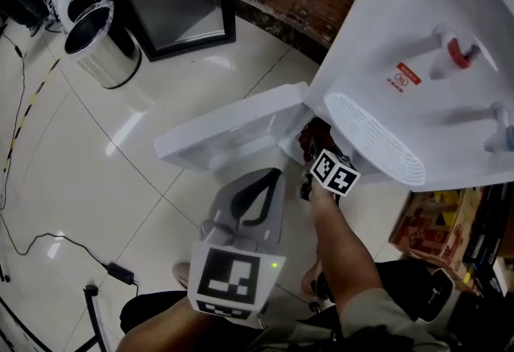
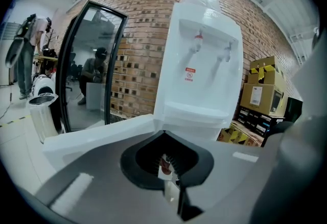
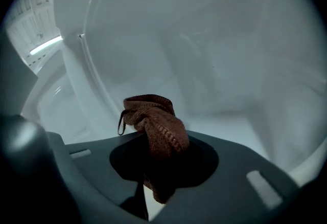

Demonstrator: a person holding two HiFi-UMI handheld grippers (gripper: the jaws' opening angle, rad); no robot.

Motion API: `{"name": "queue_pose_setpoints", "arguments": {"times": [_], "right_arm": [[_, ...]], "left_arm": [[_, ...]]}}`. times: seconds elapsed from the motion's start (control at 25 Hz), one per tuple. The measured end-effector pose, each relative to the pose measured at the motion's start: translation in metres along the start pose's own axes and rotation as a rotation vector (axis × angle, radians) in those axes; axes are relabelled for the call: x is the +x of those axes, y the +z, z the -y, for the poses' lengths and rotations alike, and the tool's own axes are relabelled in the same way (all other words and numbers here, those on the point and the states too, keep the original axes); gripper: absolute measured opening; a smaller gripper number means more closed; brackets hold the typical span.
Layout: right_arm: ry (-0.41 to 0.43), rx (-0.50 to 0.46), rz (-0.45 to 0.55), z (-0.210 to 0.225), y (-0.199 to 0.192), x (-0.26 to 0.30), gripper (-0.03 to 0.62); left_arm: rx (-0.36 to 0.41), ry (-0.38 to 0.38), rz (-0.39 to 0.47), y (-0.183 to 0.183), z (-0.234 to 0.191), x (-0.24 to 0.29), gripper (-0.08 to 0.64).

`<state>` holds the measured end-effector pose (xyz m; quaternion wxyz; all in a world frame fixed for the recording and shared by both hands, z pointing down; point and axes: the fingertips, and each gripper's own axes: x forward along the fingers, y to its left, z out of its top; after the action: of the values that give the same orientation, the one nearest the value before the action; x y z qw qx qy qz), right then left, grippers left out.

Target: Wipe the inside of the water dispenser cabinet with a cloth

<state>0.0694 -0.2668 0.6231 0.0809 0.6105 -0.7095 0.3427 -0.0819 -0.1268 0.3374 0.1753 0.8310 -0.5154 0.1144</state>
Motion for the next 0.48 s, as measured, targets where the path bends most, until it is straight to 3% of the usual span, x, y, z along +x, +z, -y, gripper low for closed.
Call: {"name": "queue_pose_setpoints", "arguments": {"times": [0.16,0.48], "right_arm": [[-0.063,0.051,-0.037,0.006,-0.016,0.024,0.109],[-0.182,-0.026,-0.162,0.022,-0.036,0.05,0.104]], "left_arm": [[0.009,0.002,-0.007,-0.002,-0.002,-0.002,-0.001],[-0.023,0.02,-0.023,-0.007,-0.015,0.001,0.0]]}}
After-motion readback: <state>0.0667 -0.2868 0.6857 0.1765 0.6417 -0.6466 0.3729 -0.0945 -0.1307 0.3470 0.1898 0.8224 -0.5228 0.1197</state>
